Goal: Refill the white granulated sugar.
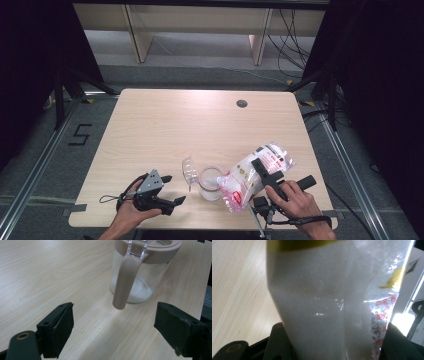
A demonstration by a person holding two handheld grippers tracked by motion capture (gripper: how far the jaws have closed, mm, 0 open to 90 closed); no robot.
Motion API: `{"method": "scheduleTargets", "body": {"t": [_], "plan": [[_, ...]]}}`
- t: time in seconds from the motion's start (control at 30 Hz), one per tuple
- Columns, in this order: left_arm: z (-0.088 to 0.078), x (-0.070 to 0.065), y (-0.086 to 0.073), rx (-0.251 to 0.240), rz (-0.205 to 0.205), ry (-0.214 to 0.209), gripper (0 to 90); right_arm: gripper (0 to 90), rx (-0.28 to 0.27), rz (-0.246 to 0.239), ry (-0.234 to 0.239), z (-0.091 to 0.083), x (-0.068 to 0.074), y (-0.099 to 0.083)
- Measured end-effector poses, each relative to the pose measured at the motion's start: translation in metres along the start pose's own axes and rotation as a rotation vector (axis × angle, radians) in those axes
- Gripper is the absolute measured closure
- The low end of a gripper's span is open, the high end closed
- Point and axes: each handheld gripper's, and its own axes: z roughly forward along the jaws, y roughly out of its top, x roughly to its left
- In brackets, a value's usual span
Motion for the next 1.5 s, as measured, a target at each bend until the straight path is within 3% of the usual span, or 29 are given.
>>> {"method": "scheduleTargets", "body": {"t": [0.1, 0.17, 0.2, 0.27, 0.7, 0.73, 0.8, 1.17, 1.23, 1.3, 1.5], "plan": [[0.0003, -0.0006, -0.0001, -0.006, -0.006, -0.002, 15.3, 52.6, 0.005, 0.012, -0.004, -0.0009, 0.0004, 0.0003], [-0.0008, 0.0013, 0.0002, 0.016, 0.018, 0.007, 15.3, 52.6, 0.004, 0.013, -0.005, -0.0009, 0.0003, 0.0002], [0.0001, -0.0004, 0.0000, -0.002, -0.006, -0.001, 15.3, 52.6, 0.004, 0.013, -0.005, -0.0009, 0.0003, 0.0002], [0.0001, -0.0002, -0.0001, -0.002, -0.001, -0.001, 15.3, 52.7, 0.001, -0.006, -0.001, -0.0006, -0.0008, 0.0002], [0.0005, -0.0004, -0.0003, 0.002, -0.007, -0.001, 15.3, 52.8, 0.005, -0.005, -0.002, -0.0007, -0.0002, -0.0001], [0.0006, -0.0003, -0.0003, 0.001, -0.001, -0.002, 15.3, 52.9, 0.018, -0.030, 0.019, -0.0015, -0.0024, -0.0002], [0.0006, -0.0003, -0.0002, 0.001, 0.000, -0.002, 15.4, 52.9, 0.015, -0.038, 0.017, -0.0014, -0.0034, 0.0000], [0.0008, -0.0002, -0.0003, 0.002, -0.003, 0.000, 15.4, 53.1, 0.019, -0.026, 0.017, -0.0039, -0.0058, 0.0005], [0.0005, -0.0002, -0.0002, 0.002, 0.000, 0.000, 15.4, 53.1, 0.006, -0.058, 0.009, -0.0036, -0.0094, 0.0010], [0.0004, -0.0002, -0.0001, 0.002, -0.004, 0.000, 15.4, 53.2, 0.022, -0.033, 0.014, -0.0048, -0.0079, 0.0010], [0.0002, -0.0001, 0.0000, 0.003, -0.001, 0.000, 15.4, 53.3, 0.007, -0.068, 0.015, -0.0028, -0.0087, 0.0012]]}}
